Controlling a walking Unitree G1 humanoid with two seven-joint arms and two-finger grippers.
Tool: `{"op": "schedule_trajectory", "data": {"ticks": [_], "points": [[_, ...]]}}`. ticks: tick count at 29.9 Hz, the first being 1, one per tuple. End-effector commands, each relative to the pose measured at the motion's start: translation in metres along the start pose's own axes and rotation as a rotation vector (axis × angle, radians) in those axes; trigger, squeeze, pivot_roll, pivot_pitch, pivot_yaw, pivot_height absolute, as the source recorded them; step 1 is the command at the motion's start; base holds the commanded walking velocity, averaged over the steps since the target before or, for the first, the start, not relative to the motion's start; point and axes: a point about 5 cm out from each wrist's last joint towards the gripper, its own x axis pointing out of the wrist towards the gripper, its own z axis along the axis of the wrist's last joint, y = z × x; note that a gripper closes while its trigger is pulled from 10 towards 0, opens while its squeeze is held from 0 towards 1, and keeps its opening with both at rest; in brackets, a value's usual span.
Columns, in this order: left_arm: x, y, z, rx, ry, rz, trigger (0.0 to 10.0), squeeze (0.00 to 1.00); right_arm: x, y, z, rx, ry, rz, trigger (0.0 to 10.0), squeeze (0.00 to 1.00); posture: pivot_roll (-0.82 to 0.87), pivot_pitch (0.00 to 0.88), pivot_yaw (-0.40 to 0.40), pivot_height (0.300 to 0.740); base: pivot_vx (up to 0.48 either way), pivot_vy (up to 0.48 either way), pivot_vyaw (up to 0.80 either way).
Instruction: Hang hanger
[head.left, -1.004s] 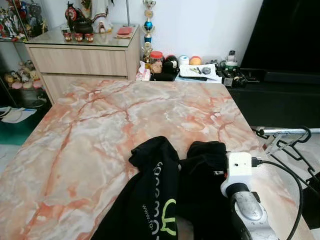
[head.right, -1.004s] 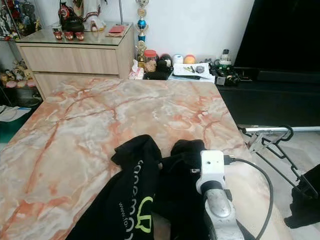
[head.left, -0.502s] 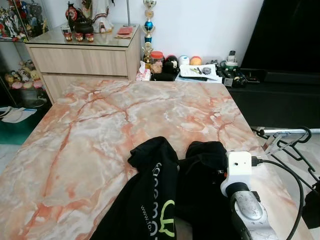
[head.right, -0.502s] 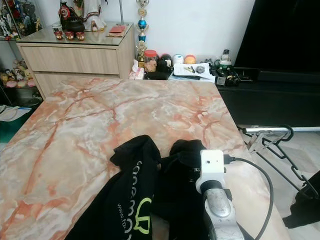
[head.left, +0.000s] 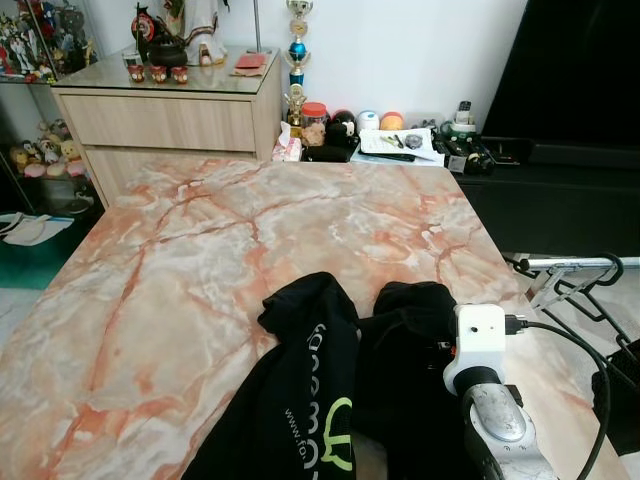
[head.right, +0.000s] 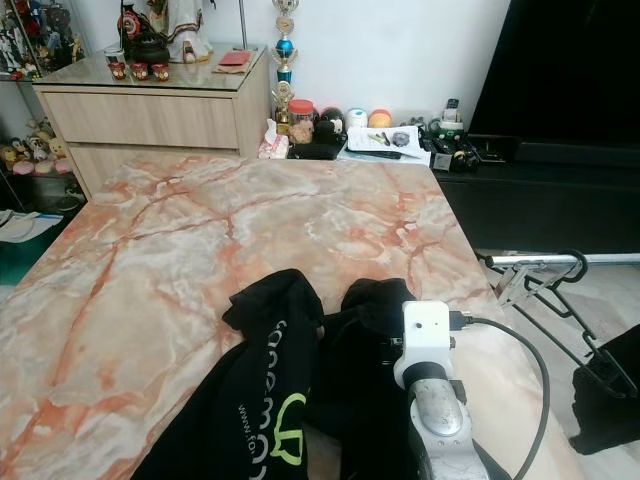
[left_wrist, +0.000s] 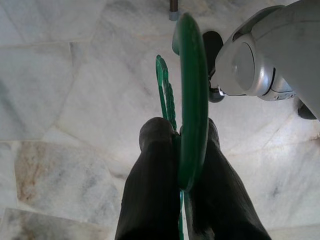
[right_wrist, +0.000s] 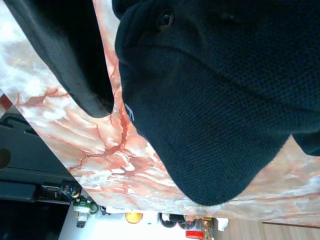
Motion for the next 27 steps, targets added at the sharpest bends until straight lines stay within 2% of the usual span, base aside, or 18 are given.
{"op": "schedule_trajectory", "data": {"ticks": [1, 27], "points": [[-0.001, 0.0044, -0.0015, 0.003, 0.007, 0.009, 10.0, 0.0, -0.0018, -0.0008, -0.0002, 0.003, 0.007, -0.009, 10.0, 0.0, 0.13, 0.0, -0.013, 0.74, -0.27, 0.0, 0.0], [-0.001, 0.0044, -0.0015, 0.013, 0.01, 0.006, 10.0, 0.0, -0.0011, -0.0071, -0.0031, -0.003, 0.018, -0.03, 10.0, 0.0, 0.13, 0.0, -0.011, 0.74, -0.281, 0.0, 0.0]]}}
